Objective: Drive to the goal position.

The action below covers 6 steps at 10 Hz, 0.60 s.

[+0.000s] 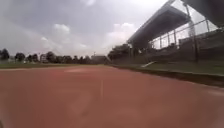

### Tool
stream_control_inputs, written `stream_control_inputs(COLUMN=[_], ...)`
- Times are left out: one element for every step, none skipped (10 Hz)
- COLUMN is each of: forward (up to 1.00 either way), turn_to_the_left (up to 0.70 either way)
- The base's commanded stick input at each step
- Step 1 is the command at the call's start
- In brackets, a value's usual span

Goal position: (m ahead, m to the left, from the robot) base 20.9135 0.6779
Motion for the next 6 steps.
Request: stream_control_inputs(forward=[0.45, 0.45, 0.45, 0.45, 0.45, 0.45], turn_to_the_left=[0.00, 0.00, 0.00, 0.00, 0.00, 0.00])
